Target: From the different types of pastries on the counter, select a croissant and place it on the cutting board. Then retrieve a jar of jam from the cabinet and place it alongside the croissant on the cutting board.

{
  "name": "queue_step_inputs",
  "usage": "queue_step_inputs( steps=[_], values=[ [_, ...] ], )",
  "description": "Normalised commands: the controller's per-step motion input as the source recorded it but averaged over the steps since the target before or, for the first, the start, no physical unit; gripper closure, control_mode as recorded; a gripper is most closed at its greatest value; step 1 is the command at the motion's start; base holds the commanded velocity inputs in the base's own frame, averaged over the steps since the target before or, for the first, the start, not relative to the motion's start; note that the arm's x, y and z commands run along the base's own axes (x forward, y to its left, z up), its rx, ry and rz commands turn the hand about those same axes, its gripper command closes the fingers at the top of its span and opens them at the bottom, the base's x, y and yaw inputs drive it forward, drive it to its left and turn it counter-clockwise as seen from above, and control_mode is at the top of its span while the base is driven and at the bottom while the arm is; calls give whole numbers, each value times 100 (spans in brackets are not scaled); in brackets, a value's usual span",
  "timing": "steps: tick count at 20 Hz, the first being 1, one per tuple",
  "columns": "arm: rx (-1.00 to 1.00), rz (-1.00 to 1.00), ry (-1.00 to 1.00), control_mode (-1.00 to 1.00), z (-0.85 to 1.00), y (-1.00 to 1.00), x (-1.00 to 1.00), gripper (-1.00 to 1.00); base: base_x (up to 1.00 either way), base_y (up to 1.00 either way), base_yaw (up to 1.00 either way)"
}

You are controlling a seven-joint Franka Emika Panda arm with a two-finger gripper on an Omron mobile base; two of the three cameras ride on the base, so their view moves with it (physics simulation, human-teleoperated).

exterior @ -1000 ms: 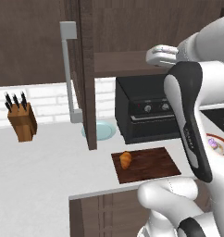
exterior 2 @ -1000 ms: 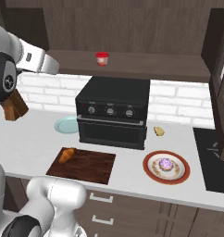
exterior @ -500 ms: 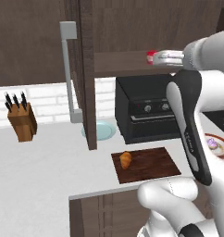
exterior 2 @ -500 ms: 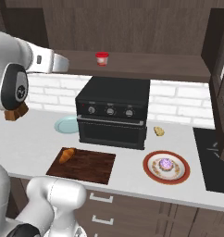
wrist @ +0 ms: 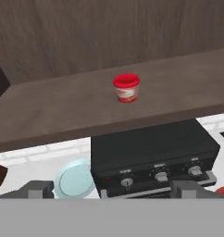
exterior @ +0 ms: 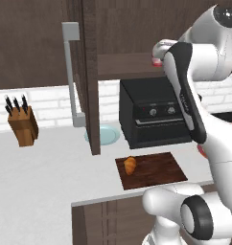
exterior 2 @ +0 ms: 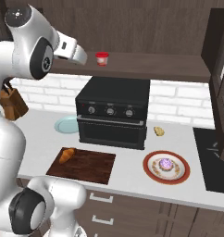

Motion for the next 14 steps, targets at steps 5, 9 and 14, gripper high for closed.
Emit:
queue_step_inputs(
  steps=[5,9,14],
  values=[
    [-11,0,-5,-100,-28,-4,27,-100,0,0,0],
    [-28,0,-34,-100,-60,0,14,-100,0,0,0],
    [-13,0,-18,-100,-19,0,42,-100,0,0,0]
  ],
)
